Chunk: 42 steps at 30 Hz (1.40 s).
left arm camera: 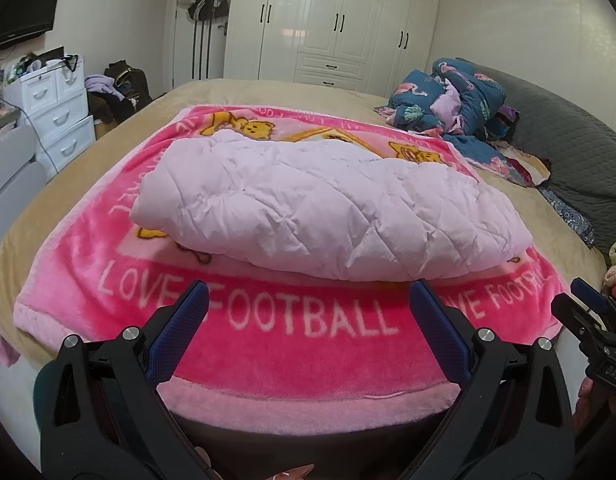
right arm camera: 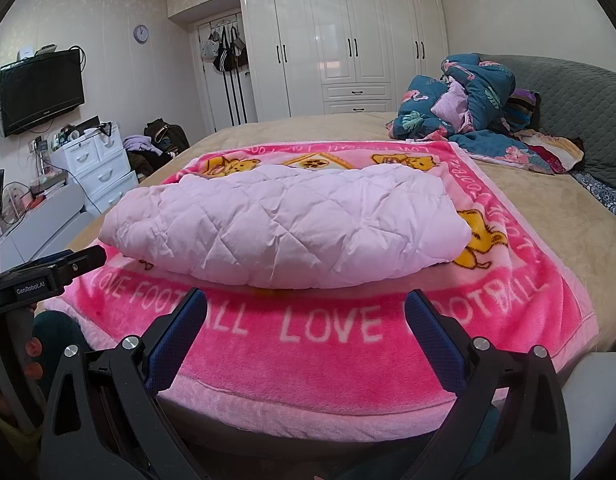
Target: Fold large clothes
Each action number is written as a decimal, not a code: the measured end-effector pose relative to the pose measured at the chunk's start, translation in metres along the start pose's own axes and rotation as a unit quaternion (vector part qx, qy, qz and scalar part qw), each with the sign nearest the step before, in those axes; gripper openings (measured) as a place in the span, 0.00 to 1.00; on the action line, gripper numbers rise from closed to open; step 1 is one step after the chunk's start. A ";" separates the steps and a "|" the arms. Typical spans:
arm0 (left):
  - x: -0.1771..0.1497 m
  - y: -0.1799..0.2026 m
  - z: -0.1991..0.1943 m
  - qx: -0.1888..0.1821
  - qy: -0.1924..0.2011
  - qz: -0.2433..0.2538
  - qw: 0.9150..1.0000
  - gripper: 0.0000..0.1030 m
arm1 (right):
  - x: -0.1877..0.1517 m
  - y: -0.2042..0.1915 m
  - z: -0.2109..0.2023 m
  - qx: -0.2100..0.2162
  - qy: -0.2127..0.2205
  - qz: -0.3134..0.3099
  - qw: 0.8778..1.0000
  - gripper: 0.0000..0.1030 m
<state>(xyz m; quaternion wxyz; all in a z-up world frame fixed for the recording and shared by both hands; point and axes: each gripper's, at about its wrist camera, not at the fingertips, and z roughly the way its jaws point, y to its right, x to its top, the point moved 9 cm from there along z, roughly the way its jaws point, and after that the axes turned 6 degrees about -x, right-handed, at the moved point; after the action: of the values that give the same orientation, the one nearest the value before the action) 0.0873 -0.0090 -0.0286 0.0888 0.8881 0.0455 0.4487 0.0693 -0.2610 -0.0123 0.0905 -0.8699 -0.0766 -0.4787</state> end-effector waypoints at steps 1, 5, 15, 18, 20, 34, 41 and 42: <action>0.000 0.000 0.000 0.000 -0.001 0.000 1.000 0.91 | 0.000 0.000 0.000 0.000 0.000 0.000 1.000 0.96; 0.000 0.000 0.000 0.000 -0.001 0.000 1.000 0.91 | 0.000 0.000 0.000 -0.001 0.000 0.000 1.000 0.96; 0.001 -0.001 -0.001 0.001 0.000 0.001 1.000 0.91 | 0.000 0.000 0.000 0.000 0.000 -0.001 1.000 0.96; 0.001 0.000 -0.001 0.001 0.001 0.000 1.000 0.91 | 0.000 0.000 0.000 -0.001 0.001 -0.001 1.000 0.96; 0.000 0.000 -0.001 0.002 0.000 0.000 1.000 0.91 | 0.000 0.000 0.000 -0.001 0.000 0.000 1.000 0.96; 0.000 -0.001 0.000 0.002 -0.001 0.002 1.000 0.91 | 0.000 0.000 0.000 0.000 -0.001 -0.002 1.000 0.96; 0.001 -0.003 0.003 0.010 -0.002 0.007 1.000 0.91 | -0.001 0.001 0.001 -0.001 -0.004 -0.003 1.000 0.96; 0.001 -0.004 0.003 0.008 -0.002 0.008 1.000 0.91 | -0.002 0.001 0.001 -0.001 -0.004 -0.003 1.000 0.96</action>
<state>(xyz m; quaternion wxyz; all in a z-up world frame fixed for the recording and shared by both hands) 0.0903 -0.0057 -0.0307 0.0777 0.8899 0.0420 0.4475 0.0697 -0.2622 -0.0143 0.0877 -0.8716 -0.0791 -0.4757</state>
